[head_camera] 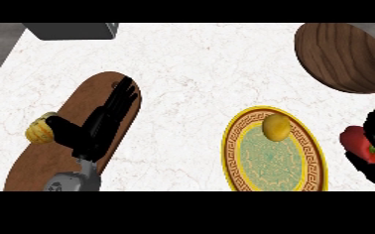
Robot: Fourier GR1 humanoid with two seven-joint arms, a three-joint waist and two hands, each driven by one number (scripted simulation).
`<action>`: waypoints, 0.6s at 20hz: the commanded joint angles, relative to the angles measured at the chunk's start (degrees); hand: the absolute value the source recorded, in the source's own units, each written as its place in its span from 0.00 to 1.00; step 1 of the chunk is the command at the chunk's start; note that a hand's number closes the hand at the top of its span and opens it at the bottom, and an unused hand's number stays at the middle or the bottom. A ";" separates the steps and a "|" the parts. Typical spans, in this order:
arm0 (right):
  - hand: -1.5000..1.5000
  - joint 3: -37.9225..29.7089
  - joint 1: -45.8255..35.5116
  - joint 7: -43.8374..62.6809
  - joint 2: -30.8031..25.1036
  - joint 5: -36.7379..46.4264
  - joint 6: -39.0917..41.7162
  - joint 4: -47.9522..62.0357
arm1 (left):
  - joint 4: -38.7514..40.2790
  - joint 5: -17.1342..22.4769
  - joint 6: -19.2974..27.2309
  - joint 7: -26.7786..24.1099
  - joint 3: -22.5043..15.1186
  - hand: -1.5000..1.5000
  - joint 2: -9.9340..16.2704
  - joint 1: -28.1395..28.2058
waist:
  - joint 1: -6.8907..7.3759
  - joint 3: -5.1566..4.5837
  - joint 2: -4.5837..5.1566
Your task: Pick the bell pepper from the plate and place it in the bowl
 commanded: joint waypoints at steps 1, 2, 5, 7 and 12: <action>1.00 -8.50 1.56 0.98 -0.80 -5.84 2.39 -7.32 | 3.47 -1.35 0.59 -1.61 -0.44 0.50 -1.47 -2.00 | -0.10 0.03 0.15; 1.00 -12.02 3.12 -0.50 -2.16 -8.22 3.32 -9.29 | 1.41 -0.34 -0.85 -0.93 0.39 0.50 0.35 -0.53 | -0.19 0.03 0.04; 1.00 -18.27 1.63 3.42 -2.25 -13.28 7.65 -12.55 | 4.39 -0.27 -0.04 -1.24 1.00 0.50 -1.12 -3.62 | -0.15 0.02 0.14; 1.00 -18.49 -0.68 5.97 -0.57 -12.84 9.92 -12.84 | 2.31 0.63 -1.42 1.26 1.35 0.50 0.16 -2.85 | 0.76 0.05 0.25; 1.00 -18.11 -11.72 7.66 -1.28 -13.34 11.01 -3.08 | 2.78 -0.05 -1.92 1.05 1.08 0.50 -0.21 -3.65 | 1.43 0.06 0.39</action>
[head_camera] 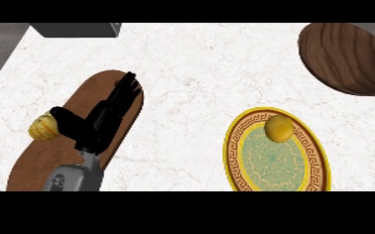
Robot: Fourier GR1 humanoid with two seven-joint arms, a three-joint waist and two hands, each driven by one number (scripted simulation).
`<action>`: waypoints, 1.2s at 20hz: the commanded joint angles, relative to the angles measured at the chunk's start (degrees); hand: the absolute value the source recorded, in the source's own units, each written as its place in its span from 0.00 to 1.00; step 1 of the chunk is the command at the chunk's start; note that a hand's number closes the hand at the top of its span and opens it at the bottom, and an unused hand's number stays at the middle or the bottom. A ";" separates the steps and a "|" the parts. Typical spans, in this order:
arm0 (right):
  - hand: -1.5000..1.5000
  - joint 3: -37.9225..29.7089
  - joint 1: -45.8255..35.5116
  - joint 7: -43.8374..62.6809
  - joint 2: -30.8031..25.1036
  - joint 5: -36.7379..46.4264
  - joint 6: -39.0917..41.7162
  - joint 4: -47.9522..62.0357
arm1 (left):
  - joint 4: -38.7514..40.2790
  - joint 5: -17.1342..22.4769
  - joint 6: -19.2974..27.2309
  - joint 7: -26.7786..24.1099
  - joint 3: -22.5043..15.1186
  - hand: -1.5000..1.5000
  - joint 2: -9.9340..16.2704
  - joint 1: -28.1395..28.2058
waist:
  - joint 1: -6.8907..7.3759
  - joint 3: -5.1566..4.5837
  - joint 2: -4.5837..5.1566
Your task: Pick the bell pepper from the plate and place it in the bowl
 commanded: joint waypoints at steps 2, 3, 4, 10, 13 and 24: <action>1.00 0.38 -11.40 -0.19 -1.57 -0.42 0.84 11.13 | 2.78 -1.48 -0.88 -4.55 -0.99 0.50 -1.39 1.48 | 0.95 0.03 0.24; 1.00 1.53 -14.46 0.49 -2.11 0.34 0.53 15.48 | 0.54 -1.60 1.59 1.36 -0.95 0.50 -1.73 -2.61 | 1.23 0.04 0.29; 1.00 -1.09 -13.17 -2.65 -2.66 1.08 -0.04 16.50 | -1.20 -1.50 1.75 1.96 -0.99 0.50 -1.74 -1.88 | 0.77 0.05 0.17; 1.00 3.80 -23.64 -2.56 0.69 4.00 -3.78 29.43 | 2.42 -0.74 -1.69 -2.02 -0.39 0.50 -1.16 -0.67 | 0.94 0.03 0.31; 1.00 6.22 -29.24 -10.71 -0.05 8.45 -8.03 43.97 | -1.30 -0.69 -0.34 1.59 -0.86 0.50 -1.34 -0.25 | 1.66 0.08 0.44; 1.00 11.97 -47.88 -17.54 3.89 22.98 -26.30 74.82 | -0.78 -0.23 -4.12 -2.28 -1.13 0.50 -0.23 1.93 | 4.48 0.14 1.32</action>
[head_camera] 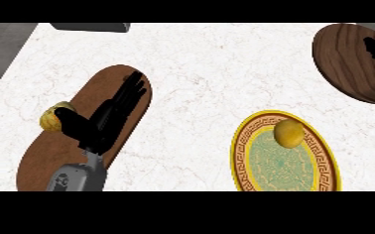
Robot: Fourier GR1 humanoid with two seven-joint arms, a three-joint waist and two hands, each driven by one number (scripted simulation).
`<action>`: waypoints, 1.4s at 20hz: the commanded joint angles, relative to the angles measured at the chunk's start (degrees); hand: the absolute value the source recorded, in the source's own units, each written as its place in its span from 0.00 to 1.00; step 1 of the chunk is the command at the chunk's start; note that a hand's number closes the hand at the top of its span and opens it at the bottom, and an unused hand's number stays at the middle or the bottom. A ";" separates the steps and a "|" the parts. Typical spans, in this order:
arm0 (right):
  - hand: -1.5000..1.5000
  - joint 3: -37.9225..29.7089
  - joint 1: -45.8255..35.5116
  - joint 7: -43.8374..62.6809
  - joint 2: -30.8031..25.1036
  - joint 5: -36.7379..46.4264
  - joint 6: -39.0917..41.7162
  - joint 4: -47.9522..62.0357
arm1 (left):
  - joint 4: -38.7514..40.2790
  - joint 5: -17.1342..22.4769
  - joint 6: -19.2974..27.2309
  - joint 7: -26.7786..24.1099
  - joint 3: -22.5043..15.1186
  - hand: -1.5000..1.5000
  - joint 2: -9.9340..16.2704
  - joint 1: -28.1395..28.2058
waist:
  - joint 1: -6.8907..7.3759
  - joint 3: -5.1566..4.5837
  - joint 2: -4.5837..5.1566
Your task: Pick the bell pepper from the plate and place it in the bowl
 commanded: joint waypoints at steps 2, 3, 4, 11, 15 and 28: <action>1.00 3.02 -6.07 -1.86 -0.42 7.77 -6.57 14.51 | 1.59 -0.35 -0.61 -0.76 0.44 0.50 0.40 -1.77 | 0.91 0.02 0.59; 1.00 4.52 -6.78 -0.08 0.12 9.70 -6.50 16.12 | 1.03 -0.48 -1.08 -1.15 -0.64 0.50 0.00 -0.54 | 1.25 0.01 0.59; 1.00 4.60 -7.73 1.48 -0.10 9.79 -3.76 18.79 | 1.64 -0.09 -0.17 -0.39 0.09 0.50 -0.59 -2.41 | 1.61 0.03 0.88; 0.00 -1.38 -11.88 -0.85 1.45 5.25 -3.26 30.15 | 1.29 0.16 -0.13 0.24 0.43 0.50 -0.59 -3.36 | 2.06 0.21 1.23; 0.00 -6.28 -14.14 -3.57 3.36 0.19 -2.40 32.50 | 2.65 -1.64 0.28 -1.15 -1.64 0.50 -2.01 -3.04 | 1.75 0.23 1.22; 0.00 -28.70 -6.09 -29.48 -5.37 -25.25 22.17 33.19 | 0.01 -0.90 1.87 1.39 0.37 0.50 -0.93 -0.19 | -2.66 0.11 -0.59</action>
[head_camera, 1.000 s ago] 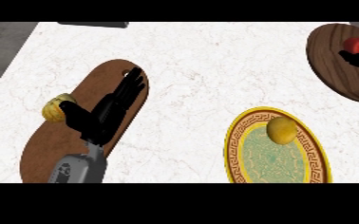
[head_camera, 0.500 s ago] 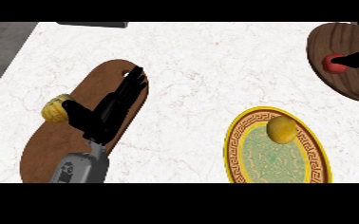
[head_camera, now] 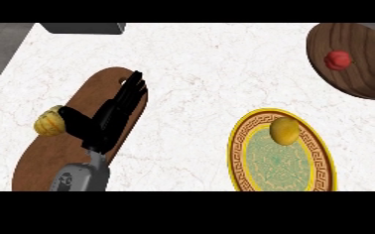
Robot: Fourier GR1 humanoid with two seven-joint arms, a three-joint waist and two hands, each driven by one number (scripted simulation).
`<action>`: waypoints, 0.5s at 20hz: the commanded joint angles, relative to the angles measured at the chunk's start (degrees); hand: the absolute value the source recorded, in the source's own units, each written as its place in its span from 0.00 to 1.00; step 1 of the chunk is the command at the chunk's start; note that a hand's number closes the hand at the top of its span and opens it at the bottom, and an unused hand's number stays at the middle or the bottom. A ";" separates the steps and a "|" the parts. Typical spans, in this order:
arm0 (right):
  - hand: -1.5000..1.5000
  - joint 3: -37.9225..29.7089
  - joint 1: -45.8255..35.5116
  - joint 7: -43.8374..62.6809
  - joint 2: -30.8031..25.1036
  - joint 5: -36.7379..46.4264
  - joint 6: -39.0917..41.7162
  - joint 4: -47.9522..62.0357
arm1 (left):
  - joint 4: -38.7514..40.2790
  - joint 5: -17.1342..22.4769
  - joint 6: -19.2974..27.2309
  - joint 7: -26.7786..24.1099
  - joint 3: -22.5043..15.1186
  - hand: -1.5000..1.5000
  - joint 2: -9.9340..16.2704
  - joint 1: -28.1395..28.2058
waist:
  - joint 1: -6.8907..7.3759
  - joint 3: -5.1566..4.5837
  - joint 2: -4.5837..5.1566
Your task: Pick the bell pepper from the plate and place it in the bowl
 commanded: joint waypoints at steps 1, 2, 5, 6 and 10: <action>0.00 -4.20 3.47 -4.30 -6.26 -5.31 12.39 0.78 | 1.17 -0.33 0.23 -2.09 0.65 0.50 -0.14 1.19 | -1.48 -0.19 -0.55; 0.00 -4.99 6.72 -7.44 -6.77 -6.17 14.36 1.32 | 0.06 -0.13 0.61 -0.75 1.08 0.50 0.26 0.74 | -1.38 -0.13 -0.49; 0.00 -6.95 11.52 -9.65 -9.38 -9.29 20.83 0.38 | -1.52 0.23 -0.59 -1.02 1.37 0.50 1.72 4.47 | -2.65 -0.24 -1.21; 0.00 -7.28 13.28 -11.13 -9.45 -10.08 22.31 -0.15 | -1.02 0.88 -0.89 -0.38 1.73 0.50 1.71 3.13 | -2.76 -0.23 -1.10; 0.00 -7.86 22.55 -16.18 -10.61 -12.38 27.79 -3.10 | -2.11 0.69 0.52 -0.07 2.34 0.50 1.41 3.94 | -4.37 -0.20 -1.46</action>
